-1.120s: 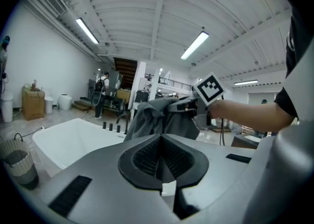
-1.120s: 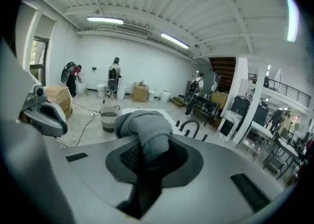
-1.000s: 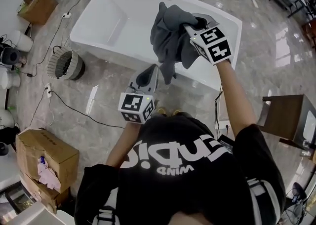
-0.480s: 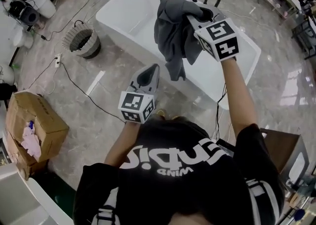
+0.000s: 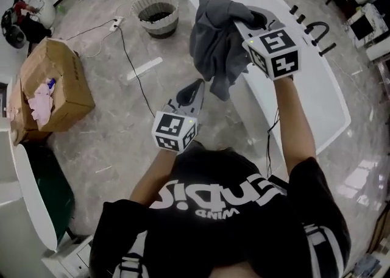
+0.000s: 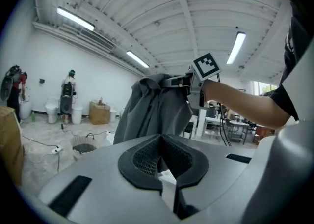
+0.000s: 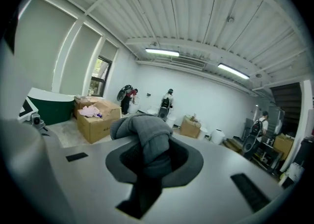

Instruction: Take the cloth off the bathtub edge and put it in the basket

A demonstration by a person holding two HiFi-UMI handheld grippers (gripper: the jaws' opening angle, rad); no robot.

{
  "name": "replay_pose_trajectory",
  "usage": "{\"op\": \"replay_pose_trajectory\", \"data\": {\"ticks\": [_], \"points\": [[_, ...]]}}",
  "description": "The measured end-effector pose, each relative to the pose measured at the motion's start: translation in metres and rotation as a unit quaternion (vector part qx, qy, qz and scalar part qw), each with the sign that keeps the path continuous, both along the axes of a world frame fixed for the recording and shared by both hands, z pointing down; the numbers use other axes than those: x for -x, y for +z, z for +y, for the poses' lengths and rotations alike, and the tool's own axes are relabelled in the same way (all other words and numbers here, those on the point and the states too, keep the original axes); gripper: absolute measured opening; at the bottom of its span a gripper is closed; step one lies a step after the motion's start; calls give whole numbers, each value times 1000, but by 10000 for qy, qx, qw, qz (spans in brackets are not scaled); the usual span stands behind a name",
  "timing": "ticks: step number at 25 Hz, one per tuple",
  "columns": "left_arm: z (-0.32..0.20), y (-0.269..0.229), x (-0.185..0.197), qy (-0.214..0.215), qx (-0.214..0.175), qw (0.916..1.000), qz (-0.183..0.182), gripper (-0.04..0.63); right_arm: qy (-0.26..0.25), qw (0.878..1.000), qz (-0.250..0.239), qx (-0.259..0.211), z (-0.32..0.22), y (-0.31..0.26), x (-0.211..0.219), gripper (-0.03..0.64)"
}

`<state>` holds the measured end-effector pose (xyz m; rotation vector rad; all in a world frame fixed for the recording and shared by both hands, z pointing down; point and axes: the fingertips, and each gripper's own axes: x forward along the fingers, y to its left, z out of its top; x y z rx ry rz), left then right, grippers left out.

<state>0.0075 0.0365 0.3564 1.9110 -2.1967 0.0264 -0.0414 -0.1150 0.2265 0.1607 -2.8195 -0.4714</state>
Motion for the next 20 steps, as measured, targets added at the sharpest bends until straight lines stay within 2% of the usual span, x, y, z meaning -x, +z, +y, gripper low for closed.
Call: {"op": "replay_pose_trajectory", "data": {"ticks": [5, 8, 14, 20], "points": [[44, 7, 62, -702, 66, 9975, 42, 11, -504, 9987, 55, 83, 42, 10, 72, 60], [63, 6, 93, -974, 65, 9952, -4, 11, -669, 9976, 97, 116, 57, 16, 102, 60], [94, 8, 148, -1357, 19, 9907, -9, 11, -875, 9959, 127, 192, 85, 24, 157, 60], [110, 11, 181, -1472, -22, 9891, -4, 11, -898, 9956, 188, 204, 97, 34, 192, 60]]}}
